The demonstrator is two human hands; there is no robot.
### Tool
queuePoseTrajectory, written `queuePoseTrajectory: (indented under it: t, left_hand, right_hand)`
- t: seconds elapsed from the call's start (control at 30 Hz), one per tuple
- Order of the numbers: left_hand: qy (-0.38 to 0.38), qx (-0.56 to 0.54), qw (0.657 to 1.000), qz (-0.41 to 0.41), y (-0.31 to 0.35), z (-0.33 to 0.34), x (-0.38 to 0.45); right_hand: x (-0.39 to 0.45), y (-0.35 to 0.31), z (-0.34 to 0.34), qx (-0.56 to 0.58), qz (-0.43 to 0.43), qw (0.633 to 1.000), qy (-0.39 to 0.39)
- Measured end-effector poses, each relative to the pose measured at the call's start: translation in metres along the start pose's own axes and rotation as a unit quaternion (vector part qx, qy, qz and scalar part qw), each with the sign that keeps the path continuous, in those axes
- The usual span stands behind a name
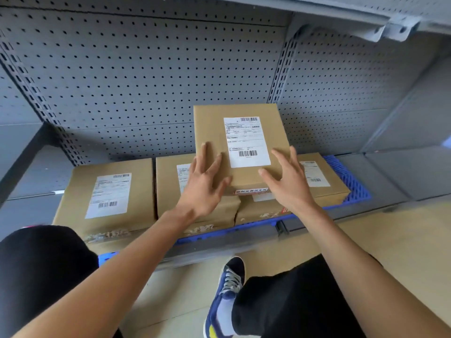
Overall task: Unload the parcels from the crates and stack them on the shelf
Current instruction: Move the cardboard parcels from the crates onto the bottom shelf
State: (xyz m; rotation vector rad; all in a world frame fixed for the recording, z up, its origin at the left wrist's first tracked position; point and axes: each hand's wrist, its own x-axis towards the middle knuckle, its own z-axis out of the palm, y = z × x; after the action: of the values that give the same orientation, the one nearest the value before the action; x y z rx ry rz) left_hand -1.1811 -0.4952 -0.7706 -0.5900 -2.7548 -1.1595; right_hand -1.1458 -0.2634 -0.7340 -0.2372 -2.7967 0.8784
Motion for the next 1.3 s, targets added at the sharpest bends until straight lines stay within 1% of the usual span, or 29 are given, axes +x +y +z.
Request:
queuePoseTrajectory:
  t: [0.07, 0.27, 0.4, 0.57, 0.7, 0.8, 1.0, 1.1, 1.23, 1.3]
  left_hand:
    - [-0.016, -0.007, 1.000, 0.011, 0.007, 0.017, 0.012]
    - [-0.048, -0.014, 0.999, 0.005, 0.029, 0.065, 0.042]
    - [-0.064, -0.022, 0.998, -0.008, 0.038, 0.092, 0.060]
    - [-0.116, 0.042, 0.992, -0.008, 0.036, 0.118, 0.070]
    - [-0.120, 0.131, 0.984, -0.003, 0.024, 0.132, 0.070]
    - [-0.127, 0.159, 0.979, -0.011, 0.016, 0.140, 0.070]
    - [-0.169, 0.192, 0.966, -0.046, 0.001, 0.152, 0.069]
    - [-0.161, 0.193, 0.967, -0.042, -0.007, 0.160, 0.065]
    - [-0.136, 0.191, 0.971, -0.038, -0.014, 0.165, 0.062]
    - [-0.123, 0.198, 0.972, -0.022, -0.015, 0.166, 0.062]
  right_hand:
    - [0.007, 0.019, -0.003, -0.006, 0.019, 1.000, 0.014]
    - [0.030, 0.065, -0.008, -0.030, 0.058, 0.996, 0.065]
    - [0.045, 0.096, -0.010, -0.024, 0.072, 0.995, 0.070]
    - [0.058, 0.138, -0.006, -0.006, 0.087, 0.995, 0.048]
    - [0.066, 0.158, 0.009, 0.002, 0.095, 0.995, 0.025]
    - [0.069, 0.169, 0.022, 0.017, 0.099, 0.995, 0.002]
    - [0.075, 0.180, 0.042, 0.013, 0.104, 0.993, -0.057]
    - [0.076, 0.183, 0.048, 0.007, 0.106, 0.992, -0.075]
    - [0.078, 0.184, 0.051, 0.011, 0.106, 0.991, -0.079]
    - [0.079, 0.185, 0.053, 0.007, 0.104, 0.992, -0.078]
